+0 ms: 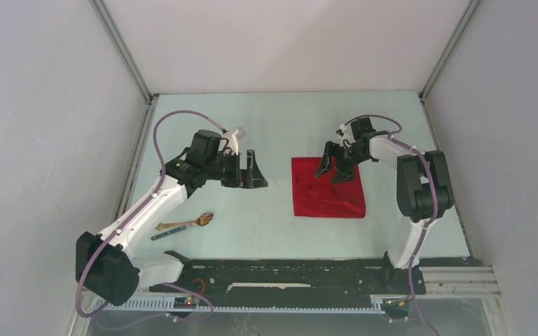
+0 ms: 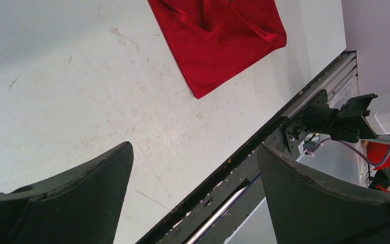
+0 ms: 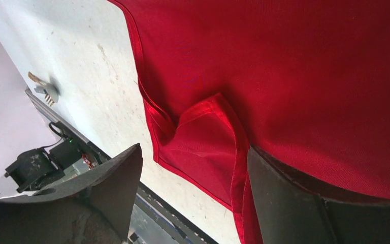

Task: Fold the napkin into a case and place the utensils inside
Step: Smooth out the square-folded napkin at the center of the board.

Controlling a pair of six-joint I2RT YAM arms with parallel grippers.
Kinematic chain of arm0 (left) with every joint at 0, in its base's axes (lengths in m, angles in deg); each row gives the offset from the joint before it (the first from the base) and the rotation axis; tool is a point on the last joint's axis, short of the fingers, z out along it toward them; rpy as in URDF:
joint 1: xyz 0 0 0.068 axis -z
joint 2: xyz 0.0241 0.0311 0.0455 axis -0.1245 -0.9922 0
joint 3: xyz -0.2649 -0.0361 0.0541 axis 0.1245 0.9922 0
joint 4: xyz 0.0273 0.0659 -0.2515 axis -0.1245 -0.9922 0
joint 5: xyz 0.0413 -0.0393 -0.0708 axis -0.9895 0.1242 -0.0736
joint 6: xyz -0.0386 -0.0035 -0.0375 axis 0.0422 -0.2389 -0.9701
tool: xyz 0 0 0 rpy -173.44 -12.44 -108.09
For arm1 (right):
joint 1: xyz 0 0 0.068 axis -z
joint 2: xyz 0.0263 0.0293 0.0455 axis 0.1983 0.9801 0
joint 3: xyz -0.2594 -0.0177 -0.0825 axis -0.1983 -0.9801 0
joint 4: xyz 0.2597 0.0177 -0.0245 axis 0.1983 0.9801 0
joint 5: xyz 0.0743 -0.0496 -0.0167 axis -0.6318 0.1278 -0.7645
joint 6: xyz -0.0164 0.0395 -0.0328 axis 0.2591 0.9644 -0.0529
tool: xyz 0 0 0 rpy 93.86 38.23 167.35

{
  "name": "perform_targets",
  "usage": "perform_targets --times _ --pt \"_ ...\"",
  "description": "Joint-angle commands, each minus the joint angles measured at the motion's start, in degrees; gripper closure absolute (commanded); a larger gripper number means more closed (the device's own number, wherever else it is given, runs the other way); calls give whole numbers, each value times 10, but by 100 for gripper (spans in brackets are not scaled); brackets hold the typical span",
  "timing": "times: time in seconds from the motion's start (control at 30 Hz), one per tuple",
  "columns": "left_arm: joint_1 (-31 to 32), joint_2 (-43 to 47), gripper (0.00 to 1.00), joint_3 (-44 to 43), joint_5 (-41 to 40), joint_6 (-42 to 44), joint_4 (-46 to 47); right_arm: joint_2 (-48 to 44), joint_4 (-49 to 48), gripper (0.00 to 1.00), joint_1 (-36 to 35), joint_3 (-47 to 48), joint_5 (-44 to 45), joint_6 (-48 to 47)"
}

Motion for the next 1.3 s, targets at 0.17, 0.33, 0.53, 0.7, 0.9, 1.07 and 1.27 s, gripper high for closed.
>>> perform_targets --times 0.17,0.33,0.53,0.7,0.9,1.07,1.27 --pt "-2 -10 0 0 -2 15 8 12 -39 17 10 -27 -27 -32" --pt "-3 -12 0 0 0 16 7 21 -47 18 8 -34 -29 -32" --pt "-3 -11 0 0 0 16 7 11 -55 21 -12 -41 -59 -24" --pt "-3 -10 0 0 1 17 7 -18 -71 22 -39 -63 -80 -3" --pt "-3 -10 0 0 -2 18 6 -51 -72 23 -84 -81 -65 16" --pt "-3 -10 0 -1 -1 18 5 -83 -81 23 -127 -99 -58 41" --pt "-3 -15 0 0 -3 18 5 -147 -77 23 -171 -122 -23 61"
